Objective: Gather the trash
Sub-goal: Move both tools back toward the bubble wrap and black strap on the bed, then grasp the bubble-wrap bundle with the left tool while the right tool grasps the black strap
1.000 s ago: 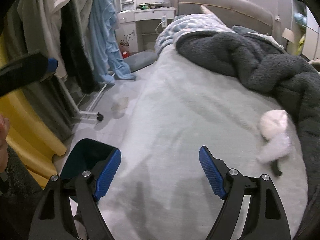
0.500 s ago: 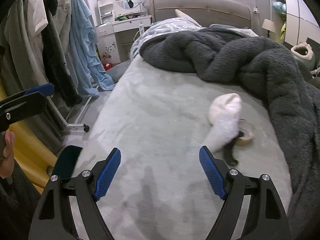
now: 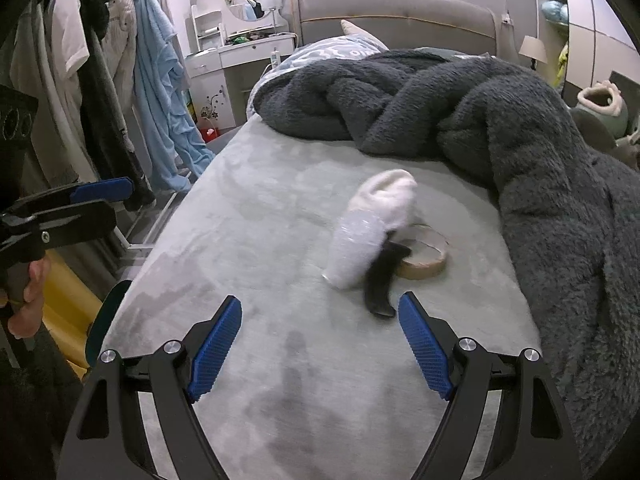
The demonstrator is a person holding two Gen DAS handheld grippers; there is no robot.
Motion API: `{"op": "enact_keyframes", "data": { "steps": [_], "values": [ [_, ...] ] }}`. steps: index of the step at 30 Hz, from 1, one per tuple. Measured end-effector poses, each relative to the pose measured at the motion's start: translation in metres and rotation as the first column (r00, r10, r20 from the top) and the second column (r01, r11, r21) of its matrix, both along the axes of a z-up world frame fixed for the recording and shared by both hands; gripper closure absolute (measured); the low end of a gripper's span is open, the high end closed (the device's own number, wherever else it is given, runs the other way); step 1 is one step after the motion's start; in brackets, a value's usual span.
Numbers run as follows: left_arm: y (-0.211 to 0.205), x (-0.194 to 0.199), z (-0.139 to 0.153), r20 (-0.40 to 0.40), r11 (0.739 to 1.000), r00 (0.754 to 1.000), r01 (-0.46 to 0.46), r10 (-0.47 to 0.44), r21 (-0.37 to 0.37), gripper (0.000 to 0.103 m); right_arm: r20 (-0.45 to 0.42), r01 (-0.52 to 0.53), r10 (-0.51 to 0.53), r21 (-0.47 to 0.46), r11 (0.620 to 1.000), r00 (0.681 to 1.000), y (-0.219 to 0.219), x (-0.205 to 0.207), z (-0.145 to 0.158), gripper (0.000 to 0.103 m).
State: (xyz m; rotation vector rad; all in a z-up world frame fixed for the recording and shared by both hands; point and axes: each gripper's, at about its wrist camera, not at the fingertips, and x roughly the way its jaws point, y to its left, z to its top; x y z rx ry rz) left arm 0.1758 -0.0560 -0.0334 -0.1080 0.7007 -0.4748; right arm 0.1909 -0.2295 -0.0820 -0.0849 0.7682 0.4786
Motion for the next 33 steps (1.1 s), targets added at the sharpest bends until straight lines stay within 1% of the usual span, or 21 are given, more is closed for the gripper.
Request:
{"op": "enact_keyframes", "data": {
  "steps": [7, 10, 11, 12, 14, 21, 25, 30, 33],
  "values": [
    [-0.021, 0.009, -0.007, -0.01, 0.999, 0.999, 0.046, -0.046, -0.008, 0.017, -0.01, 0.001, -0.001, -0.006, 1.0, 1.0, -0.015, 0.007, -0.01, 0.021],
    [-0.032, 0.012, -0.011, -0.015, 0.998, 0.998, 0.066, -0.066, -0.005, 0.017, -0.027, 0.0, 0.0, 0.011, 1.0, 1.0, -0.022, 0.016, -0.016, 0.021],
    [-0.036, 0.013, -0.013, -0.017, 0.997, 0.997, 0.074, -0.074, -0.003, 0.017, -0.036, 0.001, 0.0, 0.018, 1.0, 0.999, -0.024, 0.019, -0.019, 0.023],
    [-0.041, 0.014, -0.014, -0.019, 0.997, 0.997, 0.081, -0.081, -0.001, 0.018, -0.041, 0.003, -0.002, 0.022, 1.0, 0.999, -0.027, 0.021, -0.021, 0.027],
    [-0.047, 0.018, -0.017, -0.022, 0.996, 0.995, 0.094, -0.094, 0.003, 0.019, -0.05, -0.001, 0.003, 0.028, 1.0, 0.999, -0.031, 0.024, -0.025, 0.032],
    [-0.075, 0.036, -0.028, -0.026, 0.988, 0.988, 0.155, -0.155, 0.026, 0.025, -0.055, -0.042, 0.045, 0.053, 0.998, 0.997, -0.035, 0.023, -0.029, 0.043],
    [-0.087, 0.047, -0.033, -0.033, 0.983, 0.983, 0.182, -0.182, 0.023, 0.03, -0.054, -0.063, 0.067, 0.062, 0.996, 0.996, -0.035, 0.023, -0.03, 0.047],
    [-0.101, 0.062, -0.042, -0.046, 0.98, 0.98, 0.194, -0.193, 0.03, 0.031, -0.054, -0.089, 0.093, 0.077, 0.993, 0.994, -0.034, 0.026, -0.032, 0.049],
    [-0.107, 0.07, -0.046, -0.054, 0.98, 0.98, 0.194, -0.192, 0.033, 0.032, -0.063, -0.087, 0.093, 0.09, 0.992, 0.994, -0.038, 0.031, -0.034, 0.049]
  ]
}}
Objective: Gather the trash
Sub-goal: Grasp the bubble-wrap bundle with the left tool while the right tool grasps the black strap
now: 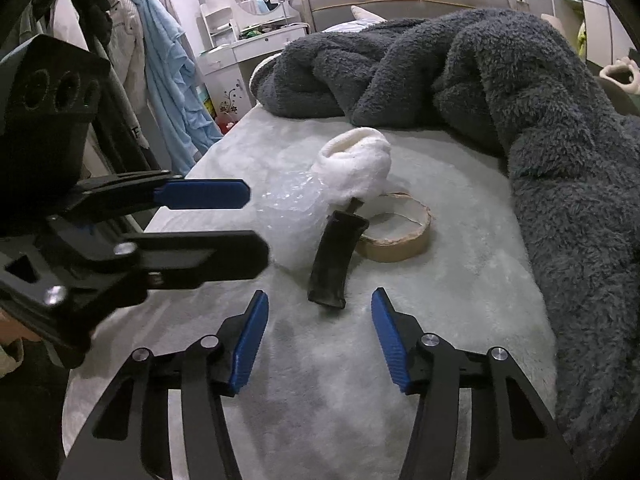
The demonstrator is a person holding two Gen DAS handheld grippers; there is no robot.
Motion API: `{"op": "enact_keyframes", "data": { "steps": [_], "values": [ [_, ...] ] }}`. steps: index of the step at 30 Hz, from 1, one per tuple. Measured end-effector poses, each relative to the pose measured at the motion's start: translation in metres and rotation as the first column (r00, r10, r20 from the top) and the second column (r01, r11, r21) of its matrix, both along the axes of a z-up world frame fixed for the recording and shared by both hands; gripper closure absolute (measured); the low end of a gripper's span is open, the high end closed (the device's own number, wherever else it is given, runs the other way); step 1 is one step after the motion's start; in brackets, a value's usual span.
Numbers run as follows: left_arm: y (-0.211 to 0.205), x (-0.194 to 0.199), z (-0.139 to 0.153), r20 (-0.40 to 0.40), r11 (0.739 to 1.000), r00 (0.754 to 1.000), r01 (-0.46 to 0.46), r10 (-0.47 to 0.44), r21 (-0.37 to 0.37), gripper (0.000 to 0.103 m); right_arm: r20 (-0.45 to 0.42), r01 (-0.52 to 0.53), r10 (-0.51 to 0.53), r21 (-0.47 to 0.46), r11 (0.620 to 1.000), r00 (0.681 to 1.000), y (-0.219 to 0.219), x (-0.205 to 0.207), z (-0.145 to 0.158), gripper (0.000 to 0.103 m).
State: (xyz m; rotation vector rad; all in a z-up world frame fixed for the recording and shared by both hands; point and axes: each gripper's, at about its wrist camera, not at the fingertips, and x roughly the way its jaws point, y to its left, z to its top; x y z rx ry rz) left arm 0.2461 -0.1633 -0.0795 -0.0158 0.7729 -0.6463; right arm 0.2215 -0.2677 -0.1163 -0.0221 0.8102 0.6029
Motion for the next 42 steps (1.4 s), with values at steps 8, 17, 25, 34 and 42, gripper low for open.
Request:
{"op": "enact_keyframes", "data": {
  "steps": [8, 17, 25, 34, 42],
  "values": [
    [-0.008, 0.021, -0.012, -0.032, 1.0, 0.999, 0.0, 0.0, 0.007, 0.048, -0.014, -0.009, 0.009, 0.016, 1.0, 1.0, -0.001, 0.006, -0.003, 0.052],
    [0.002, 0.026, -0.009, -0.053, 1.0, 0.999, -0.009, 0.008, -0.02, 0.067, -0.032, 0.025, -0.025, 0.027, 0.999, 0.999, 0.0, 0.015, -0.003, 0.056],
    [0.013, 0.024, 0.002, -0.029, 0.999, 0.999, -0.036, 0.035, -0.021, 0.067, -0.052, 0.039, -0.038, 0.017, 0.999, 0.998, 0.009, 0.022, -0.006, 0.058],
    [0.029, 0.022, 0.006, -0.028, 0.998, 0.998, -0.064, 0.063, -0.009, 0.067, -0.09, 0.059, -0.055, 0.043, 0.997, 0.994, 0.016, 0.028, -0.003, 0.06],
    [0.043, 0.018, 0.007, -0.031, 0.998, 0.997, -0.066, 0.066, -0.001, 0.067, -0.151, 0.126, -0.106, 0.127, 0.984, 0.983, 0.01, 0.044, -0.006, 0.059]
  ]
}}
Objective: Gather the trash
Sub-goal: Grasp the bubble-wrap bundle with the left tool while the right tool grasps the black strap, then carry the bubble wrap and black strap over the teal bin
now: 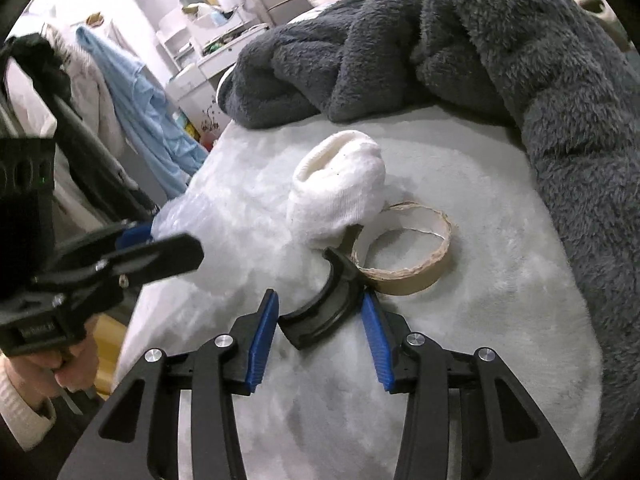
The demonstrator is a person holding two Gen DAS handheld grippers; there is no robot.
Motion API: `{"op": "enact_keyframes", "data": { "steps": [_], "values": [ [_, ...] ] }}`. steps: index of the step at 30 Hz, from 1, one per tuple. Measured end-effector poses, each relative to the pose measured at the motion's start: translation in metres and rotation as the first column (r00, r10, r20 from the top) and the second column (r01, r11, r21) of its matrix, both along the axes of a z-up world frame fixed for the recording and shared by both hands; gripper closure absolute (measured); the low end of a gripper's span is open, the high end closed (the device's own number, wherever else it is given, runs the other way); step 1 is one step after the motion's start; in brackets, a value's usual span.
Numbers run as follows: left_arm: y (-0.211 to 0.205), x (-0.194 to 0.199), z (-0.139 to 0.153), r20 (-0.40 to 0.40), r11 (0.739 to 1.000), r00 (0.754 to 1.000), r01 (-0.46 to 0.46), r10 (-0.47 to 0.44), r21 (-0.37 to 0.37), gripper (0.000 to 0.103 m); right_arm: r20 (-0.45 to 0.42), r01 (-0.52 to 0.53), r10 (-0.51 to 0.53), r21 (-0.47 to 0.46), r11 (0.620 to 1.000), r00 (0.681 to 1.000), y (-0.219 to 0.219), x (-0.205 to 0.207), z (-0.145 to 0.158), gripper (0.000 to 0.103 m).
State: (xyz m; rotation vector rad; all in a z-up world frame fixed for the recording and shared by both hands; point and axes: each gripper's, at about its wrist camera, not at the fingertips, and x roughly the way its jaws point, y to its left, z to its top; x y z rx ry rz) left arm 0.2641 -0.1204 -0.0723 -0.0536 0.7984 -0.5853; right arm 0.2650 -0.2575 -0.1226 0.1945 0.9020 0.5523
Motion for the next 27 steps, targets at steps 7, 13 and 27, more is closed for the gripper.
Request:
{"op": "enact_keyframes", "data": {
  "steps": [7, 13, 27],
  "values": [
    [0.01, -0.001, 0.001, -0.002, 1.0, 1.0, -0.007, 0.007, 0.007, 0.067, -0.005, -0.002, 0.002, -0.028, 1.0, 1.0, 0.016, 0.002, -0.004, 0.062],
    [0.02, -0.004, 0.003, -0.001, 1.0, 1.0, -0.017, 0.017, 0.011, 0.067, -0.003, 0.013, -0.014, -0.035, 0.999, 1.0, 0.021, 0.01, -0.004, 0.066],
    [0.047, -0.015, 0.007, 0.006, 0.996, 0.998, -0.066, 0.066, 0.053, 0.067, 0.036, 0.003, 0.0, -0.087, 0.996, 0.999, 0.03, 0.003, 0.011, 0.095]
  ]
}}
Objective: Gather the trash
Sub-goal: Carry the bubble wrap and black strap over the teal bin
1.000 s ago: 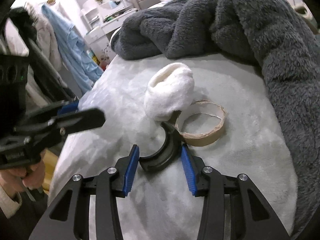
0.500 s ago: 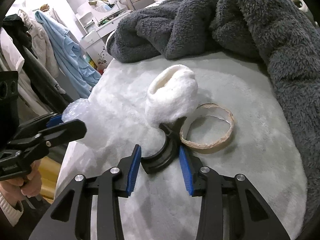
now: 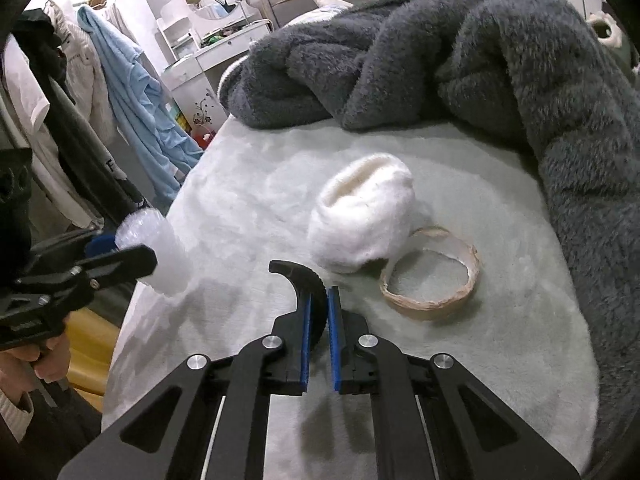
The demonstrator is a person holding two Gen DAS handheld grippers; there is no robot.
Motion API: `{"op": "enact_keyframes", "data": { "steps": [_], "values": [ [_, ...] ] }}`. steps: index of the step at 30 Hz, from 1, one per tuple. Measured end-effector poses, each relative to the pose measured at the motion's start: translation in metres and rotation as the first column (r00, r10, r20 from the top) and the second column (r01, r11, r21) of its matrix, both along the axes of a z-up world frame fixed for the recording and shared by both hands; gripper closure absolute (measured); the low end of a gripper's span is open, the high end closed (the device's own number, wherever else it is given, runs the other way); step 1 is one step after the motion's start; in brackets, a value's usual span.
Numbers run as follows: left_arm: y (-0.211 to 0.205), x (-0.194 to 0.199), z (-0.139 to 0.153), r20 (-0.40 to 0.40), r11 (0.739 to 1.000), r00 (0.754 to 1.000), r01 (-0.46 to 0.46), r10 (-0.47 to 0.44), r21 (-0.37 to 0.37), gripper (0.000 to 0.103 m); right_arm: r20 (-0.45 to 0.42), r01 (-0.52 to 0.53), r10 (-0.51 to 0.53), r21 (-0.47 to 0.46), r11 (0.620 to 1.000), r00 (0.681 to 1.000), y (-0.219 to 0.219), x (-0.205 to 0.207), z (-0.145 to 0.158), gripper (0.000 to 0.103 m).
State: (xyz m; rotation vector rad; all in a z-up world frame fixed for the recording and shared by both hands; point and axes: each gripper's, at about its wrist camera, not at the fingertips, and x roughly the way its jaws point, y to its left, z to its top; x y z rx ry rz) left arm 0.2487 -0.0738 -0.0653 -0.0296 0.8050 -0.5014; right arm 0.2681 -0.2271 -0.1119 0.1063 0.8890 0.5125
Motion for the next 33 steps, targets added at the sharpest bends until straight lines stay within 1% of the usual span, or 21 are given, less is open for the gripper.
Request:
{"op": "enact_keyframes", "data": {
  "steps": [4, 9, 13, 15, 21, 24, 29, 33],
  "values": [
    [0.011, -0.008, -0.001, -0.014, 0.999, 0.999, -0.034, 0.034, 0.025, 0.067, 0.021, 0.003, -0.003, 0.004, 1.0, 1.0, 0.001, -0.008, 0.014, 0.095],
    [0.026, -0.023, -0.005, -0.04, 0.996, 0.996, -0.083, 0.085, 0.04, 0.067, 0.032, -0.007, 0.007, -0.002, 1.0, 0.999, 0.008, -0.024, 0.022, 0.095],
    [0.04, -0.036, -0.01, -0.054, 0.991, 0.991, -0.122, 0.126, 0.058, 0.067, 0.028, -0.019, 0.019, 0.005, 1.0, 0.999, 0.023, -0.043, 0.027, 0.095],
    [0.049, -0.042, -0.013, -0.062, 0.988, 0.987, -0.142, 0.146, 0.068, 0.067, 0.028, -0.038, 0.038, 0.0, 0.999, 0.999, 0.037, -0.055, 0.028, 0.095],
    [0.08, -0.071, -0.018, -0.088, 0.975, 0.972, -0.212, 0.217, 0.063, 0.07, 0.051, -0.097, 0.098, -0.026, 0.995, 0.994, 0.077, -0.079, 0.04, 0.095],
    [0.093, -0.084, -0.019, -0.098, 0.969, 0.965, -0.24, 0.245, 0.06, 0.07, 0.051, -0.107, 0.108, -0.019, 0.994, 0.993, 0.083, -0.088, 0.045, 0.095],
    [0.111, -0.099, -0.022, -0.107, 0.956, 0.951, -0.285, 0.291, 0.063, 0.07, 0.066, -0.115, 0.115, -0.009, 0.993, 0.991, 0.088, -0.097, 0.059, 0.095],
    [0.127, -0.106, -0.026, -0.123, 0.946, 0.938, -0.318, 0.324, 0.068, 0.07, 0.075, -0.129, 0.129, -0.006, 0.992, 0.989, 0.099, -0.102, 0.067, 0.095]
  ]
}}
